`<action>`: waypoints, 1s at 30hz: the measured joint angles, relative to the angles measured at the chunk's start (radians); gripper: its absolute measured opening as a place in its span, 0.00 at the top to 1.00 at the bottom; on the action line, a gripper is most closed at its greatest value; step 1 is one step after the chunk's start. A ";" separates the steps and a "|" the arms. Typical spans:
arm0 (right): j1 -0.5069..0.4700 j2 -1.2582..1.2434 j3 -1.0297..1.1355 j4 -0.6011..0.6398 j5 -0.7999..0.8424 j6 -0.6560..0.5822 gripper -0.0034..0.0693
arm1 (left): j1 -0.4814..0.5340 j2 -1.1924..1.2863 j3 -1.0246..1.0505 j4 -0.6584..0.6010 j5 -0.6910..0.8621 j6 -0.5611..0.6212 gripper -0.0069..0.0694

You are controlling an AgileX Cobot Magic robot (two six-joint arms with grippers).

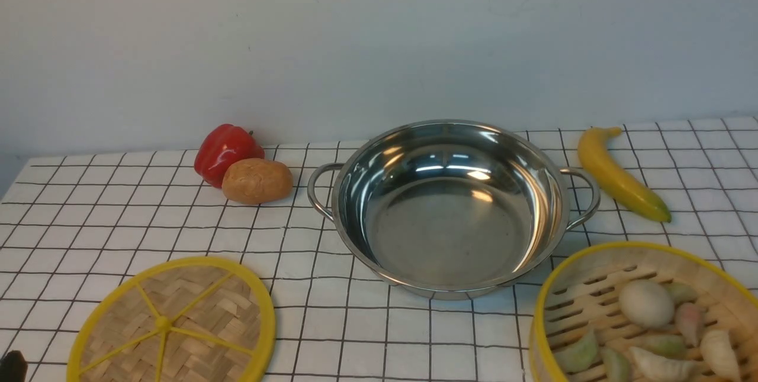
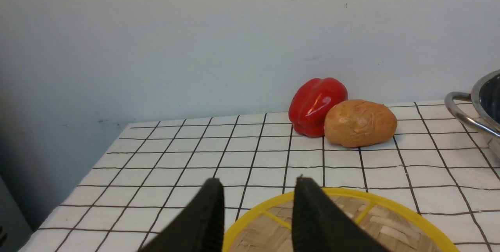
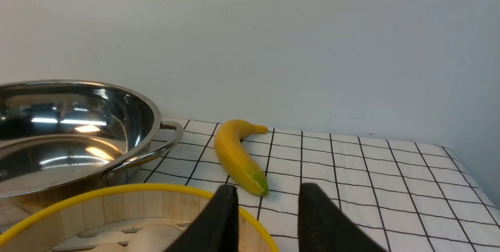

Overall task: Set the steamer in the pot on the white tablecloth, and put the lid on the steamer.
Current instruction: 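Reach for and grasp the rim of the bamboo steamer holding the buns with the right gripper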

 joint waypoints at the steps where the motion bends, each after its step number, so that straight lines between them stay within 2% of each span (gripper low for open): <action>1: 0.000 0.000 0.000 0.009 0.000 0.007 0.62 | 0.000 0.000 0.000 -0.027 -0.012 -0.019 0.59; 3: 0.000 0.000 0.000 0.040 0.000 0.028 0.62 | 0.000 0.000 0.000 -0.054 -0.030 -0.043 0.59; 7: 0.000 0.000 0.000 0.281 0.000 0.176 0.62 | 0.000 0.000 0.000 -0.262 -0.114 -0.197 0.59; 9: 0.000 0.000 0.000 0.340 0.000 0.210 0.62 | 0.000 0.000 0.000 -0.304 -0.123 -0.236 0.59; 10: 0.000 0.000 0.000 0.450 0.000 0.263 0.62 | 0.000 0.000 0.000 -0.365 -0.126 -0.283 0.59; 14: 0.000 0.000 0.000 0.582 0.000 0.320 0.62 | 0.000 0.000 0.000 -0.416 -0.126 -0.322 0.59; 22: 0.000 0.000 0.000 0.632 -0.022 0.336 0.62 | 0.000 0.000 0.000 -0.429 -0.138 -0.329 0.59; 30: 0.000 0.000 0.000 0.638 -0.046 0.336 0.62 | 0.000 0.000 0.000 -0.440 -0.309 -0.348 0.59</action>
